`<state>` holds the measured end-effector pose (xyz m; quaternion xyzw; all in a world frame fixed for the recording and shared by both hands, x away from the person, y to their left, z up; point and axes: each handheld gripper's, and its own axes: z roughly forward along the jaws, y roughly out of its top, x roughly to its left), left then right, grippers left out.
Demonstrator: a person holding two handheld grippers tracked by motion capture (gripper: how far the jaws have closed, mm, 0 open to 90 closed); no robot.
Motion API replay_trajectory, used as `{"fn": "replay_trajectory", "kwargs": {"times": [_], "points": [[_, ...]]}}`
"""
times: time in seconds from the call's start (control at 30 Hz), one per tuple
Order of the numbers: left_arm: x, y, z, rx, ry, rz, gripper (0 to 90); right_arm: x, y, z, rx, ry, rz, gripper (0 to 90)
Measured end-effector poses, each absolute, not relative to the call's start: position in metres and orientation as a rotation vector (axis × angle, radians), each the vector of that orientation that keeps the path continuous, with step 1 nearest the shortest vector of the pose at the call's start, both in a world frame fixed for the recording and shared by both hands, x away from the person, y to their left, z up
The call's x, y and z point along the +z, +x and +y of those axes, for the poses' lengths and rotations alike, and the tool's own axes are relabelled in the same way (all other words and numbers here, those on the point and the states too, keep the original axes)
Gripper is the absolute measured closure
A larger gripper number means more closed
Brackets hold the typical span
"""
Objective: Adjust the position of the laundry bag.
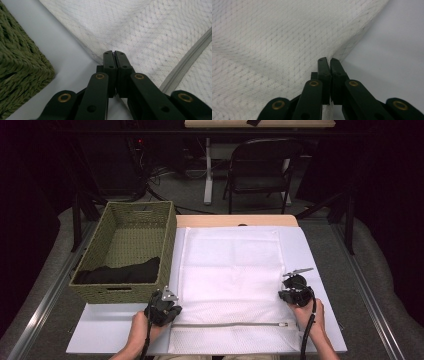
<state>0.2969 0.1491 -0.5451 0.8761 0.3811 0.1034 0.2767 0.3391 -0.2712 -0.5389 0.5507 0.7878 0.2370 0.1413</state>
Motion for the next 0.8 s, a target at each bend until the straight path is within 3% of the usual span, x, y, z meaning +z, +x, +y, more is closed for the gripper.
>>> {"fn": "replay_trajectory", "kwargs": {"times": [0.8], "points": [[-0.541, 0.295, 0.172, 0.402, 2.327, 1.088, 88.4, -0.538, 0.360, -0.245, 0.703, 1.523, 2.315, 88.3]]}}
